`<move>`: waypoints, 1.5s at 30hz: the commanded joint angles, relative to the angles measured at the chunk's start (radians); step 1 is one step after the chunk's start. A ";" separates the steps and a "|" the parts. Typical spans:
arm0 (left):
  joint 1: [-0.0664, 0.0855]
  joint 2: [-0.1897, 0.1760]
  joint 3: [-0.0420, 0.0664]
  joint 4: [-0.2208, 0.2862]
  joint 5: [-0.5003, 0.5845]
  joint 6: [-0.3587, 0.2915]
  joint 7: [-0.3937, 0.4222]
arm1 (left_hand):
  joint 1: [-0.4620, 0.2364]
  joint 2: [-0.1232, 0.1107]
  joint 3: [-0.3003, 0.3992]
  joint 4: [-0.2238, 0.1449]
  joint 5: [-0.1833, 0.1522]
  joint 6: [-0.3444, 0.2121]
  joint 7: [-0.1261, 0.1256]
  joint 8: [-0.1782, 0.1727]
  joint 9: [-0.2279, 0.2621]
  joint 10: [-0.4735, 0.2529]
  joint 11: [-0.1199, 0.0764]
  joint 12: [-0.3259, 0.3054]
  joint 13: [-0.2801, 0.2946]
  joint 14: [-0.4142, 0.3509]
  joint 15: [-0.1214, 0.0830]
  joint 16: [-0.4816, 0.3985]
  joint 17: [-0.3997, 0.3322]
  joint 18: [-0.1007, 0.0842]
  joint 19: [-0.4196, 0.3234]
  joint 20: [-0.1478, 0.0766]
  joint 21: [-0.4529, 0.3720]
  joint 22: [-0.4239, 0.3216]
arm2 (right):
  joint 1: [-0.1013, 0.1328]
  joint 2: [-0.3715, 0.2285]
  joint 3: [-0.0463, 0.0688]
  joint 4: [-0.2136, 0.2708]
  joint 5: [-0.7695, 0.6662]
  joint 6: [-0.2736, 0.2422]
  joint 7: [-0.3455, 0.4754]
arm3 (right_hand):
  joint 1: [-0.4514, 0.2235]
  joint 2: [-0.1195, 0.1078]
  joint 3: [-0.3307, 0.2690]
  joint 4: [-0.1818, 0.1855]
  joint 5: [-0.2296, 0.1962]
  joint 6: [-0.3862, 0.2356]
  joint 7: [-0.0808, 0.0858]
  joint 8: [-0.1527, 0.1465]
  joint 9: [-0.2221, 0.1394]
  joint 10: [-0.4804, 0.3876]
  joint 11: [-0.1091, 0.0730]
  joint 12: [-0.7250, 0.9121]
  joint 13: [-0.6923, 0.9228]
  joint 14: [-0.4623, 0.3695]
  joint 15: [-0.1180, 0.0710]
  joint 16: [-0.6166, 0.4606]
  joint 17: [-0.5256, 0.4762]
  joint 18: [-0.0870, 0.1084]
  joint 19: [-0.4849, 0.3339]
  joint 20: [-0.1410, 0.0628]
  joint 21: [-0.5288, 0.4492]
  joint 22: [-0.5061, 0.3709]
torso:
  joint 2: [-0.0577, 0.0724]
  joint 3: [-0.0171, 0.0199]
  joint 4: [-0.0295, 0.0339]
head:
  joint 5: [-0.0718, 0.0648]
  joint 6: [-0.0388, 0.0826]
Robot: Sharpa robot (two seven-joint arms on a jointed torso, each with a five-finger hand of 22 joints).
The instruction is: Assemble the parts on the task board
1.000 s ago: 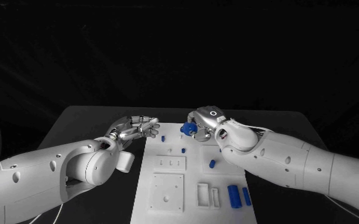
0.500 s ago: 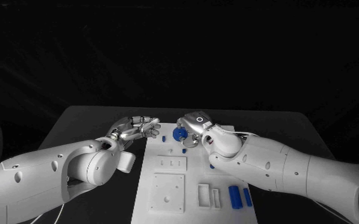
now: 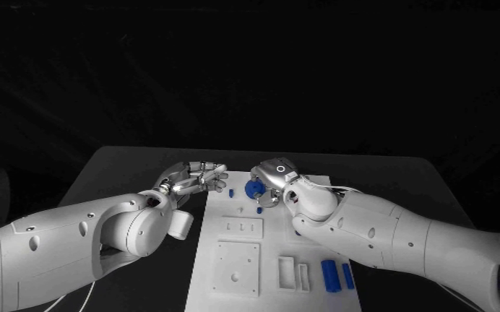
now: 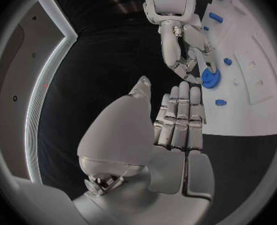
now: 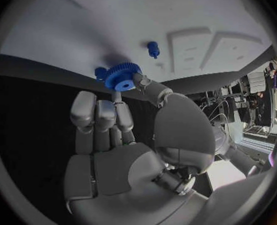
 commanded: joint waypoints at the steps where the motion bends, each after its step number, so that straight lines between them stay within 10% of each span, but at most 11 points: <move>1: 0.001 0.002 0.001 0.002 0.002 0.010 0.010 | 0.010 0.002 -0.008 0.001 -0.004 0.004 0.013 0.003 -0.002 0.003 -0.001 -0.005 0.000 0.002 0.004 -0.006 0.002 0.015 0.002 -0.002 -0.004 0.015 | -0.001 0.004 -0.002 -0.006 -0.004 0.025 0.003 | 0.009 -0.004 -0.005 0.004 0.002 0.015 0.001 0.004 0.009 -0.013 0.000 -0.009 0.026 -0.001 -0.005 -0.007 0.001 0.123 -0.001 -0.002 0.003 0.012 | 0.000 0.0008 -0.0013 | 0.000 -0.002; 19: 0.001 0.003 0.001 0.001 0.002 0.011 0.009 | 0.009 0.001 -0.008 0.001 -0.004 0.004 0.013 0.003 -0.002 0.003 0.000 -0.006 0.000 0.002 0.004 -0.006 0.002 0.015 0.002 -0.002 -0.004 0.015 | -0.001 0.009 -0.005 -0.023 0.035 0.006 0.006 | -0.005 -0.047 -0.045 0.014 -0.002 -0.144 0.036 -0.079 -0.023 -0.083 0.034 -0.076 -0.023 -0.002 0.027 -0.019 0.011 0.123 -0.009 -0.006 -0.003 0.010 | -0.001 0.0018 -0.0018 | 0.003 -0.003; 35: 0.001 0.000 0.001 0.001 0.002 0.012 0.011 | 0.009 0.001 -0.009 0.001 -0.004 0.003 0.013 0.003 -0.003 0.003 0.000 -0.006 0.000 0.002 0.004 -0.006 0.002 0.015 0.002 -0.002 -0.004 0.015 | -0.001 -0.055 -0.004 0.043 0.117 -0.049 0.038 | 0.006 -0.042 -0.038 0.021 0.002 -0.142 0.032 -0.071 -0.017 -0.076 0.030 -0.070 -0.019 -0.001 0.023 -0.022 0.015 0.123 -0.010 -0.008 -0.006 0.009 | -0.002 0.0011 -0.0020 | 0.002 0.001; 45: 0.001 -0.020 0.001 0.014 0.002 0.008 0.013 | 0.010 0.002 -0.009 0.000 -0.004 0.004 0.013 0.004 -0.003 0.003 -0.001 -0.006 0.000 0.002 0.004 -0.007 0.002 0.015 0.002 -0.002 -0.004 0.015 | 0.005 -0.253 0.075 0.182 0.404 -0.062 0.293 | 0.020 -0.032 -0.025 0.021 0.009 -0.129 0.046 -0.063 -0.014 -0.100 0.043 -0.089 -0.033 -0.004 0.035 -0.031 0.014 0.123 -0.016 -0.007 -0.012 0.008 | -0.003 0.0027 -0.0090 | -0.007 0.010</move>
